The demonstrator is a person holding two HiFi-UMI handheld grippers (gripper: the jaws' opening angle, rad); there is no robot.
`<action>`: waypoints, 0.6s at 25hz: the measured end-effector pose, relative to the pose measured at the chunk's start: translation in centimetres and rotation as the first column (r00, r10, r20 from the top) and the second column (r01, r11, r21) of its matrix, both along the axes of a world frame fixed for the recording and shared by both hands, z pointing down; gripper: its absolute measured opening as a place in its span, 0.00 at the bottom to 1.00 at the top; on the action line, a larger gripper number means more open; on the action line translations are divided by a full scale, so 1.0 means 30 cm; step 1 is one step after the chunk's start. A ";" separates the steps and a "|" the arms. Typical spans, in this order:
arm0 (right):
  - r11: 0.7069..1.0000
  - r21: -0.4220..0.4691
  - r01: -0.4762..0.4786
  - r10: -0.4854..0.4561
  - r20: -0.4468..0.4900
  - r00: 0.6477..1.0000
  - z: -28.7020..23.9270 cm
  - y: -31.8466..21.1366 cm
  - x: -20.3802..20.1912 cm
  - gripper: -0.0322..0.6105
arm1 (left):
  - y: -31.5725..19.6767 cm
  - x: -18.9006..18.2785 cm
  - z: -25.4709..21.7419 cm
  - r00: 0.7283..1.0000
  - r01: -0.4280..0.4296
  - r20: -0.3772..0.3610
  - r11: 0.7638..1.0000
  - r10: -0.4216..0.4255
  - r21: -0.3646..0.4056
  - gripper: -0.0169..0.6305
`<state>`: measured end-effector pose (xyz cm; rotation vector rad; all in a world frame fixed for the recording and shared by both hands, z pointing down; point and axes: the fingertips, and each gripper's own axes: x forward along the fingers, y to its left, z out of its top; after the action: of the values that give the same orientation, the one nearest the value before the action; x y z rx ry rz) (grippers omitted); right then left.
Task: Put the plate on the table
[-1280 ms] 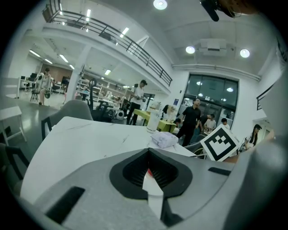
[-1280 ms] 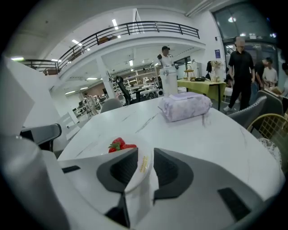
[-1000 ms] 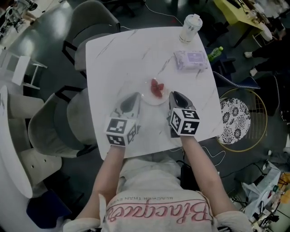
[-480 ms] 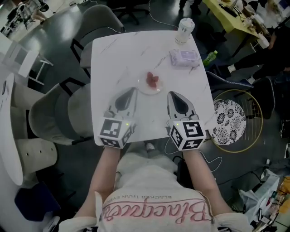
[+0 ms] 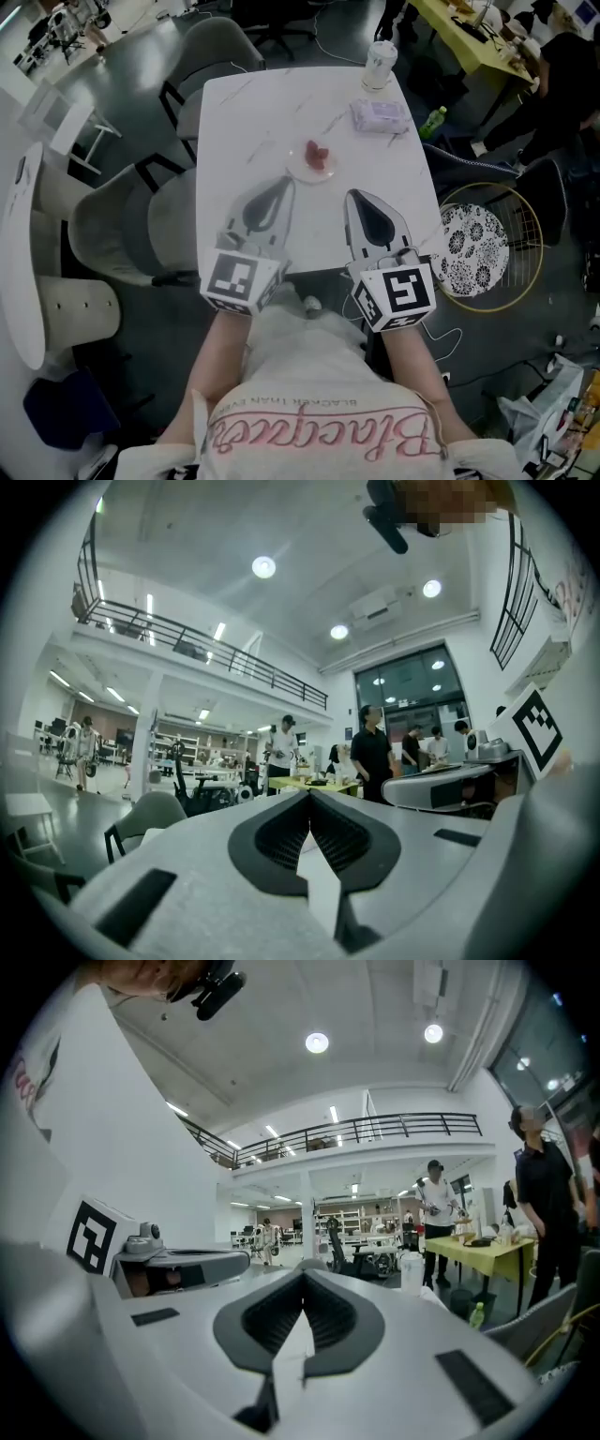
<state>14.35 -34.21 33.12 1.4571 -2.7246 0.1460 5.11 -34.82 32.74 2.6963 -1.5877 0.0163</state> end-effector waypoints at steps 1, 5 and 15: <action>1.000 0.015 -0.003 0.003 0.001 1.000 -0.017 0.014 0.000 0.05 | 0.013 0.004 -0.013 1.000 -0.003 0.002 1.000 0.003 0.009 0.03; 0.999 0.051 -0.019 0.018 0.020 1.000 -0.076 0.050 0.000 0.05 | 0.044 0.016 -0.057 1.000 -0.018 0.016 0.999 0.018 0.035 0.03; 0.995 0.101 -0.013 0.012 0.003 1.000 -0.135 0.052 -0.065 0.05 | 0.047 0.014 -0.138 0.999 -0.049 0.024 0.995 0.047 0.086 0.03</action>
<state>12.39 -32.66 29.07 1.4993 -2.7625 0.0101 5.52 -33.42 28.61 2.8085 -1.5652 -0.0233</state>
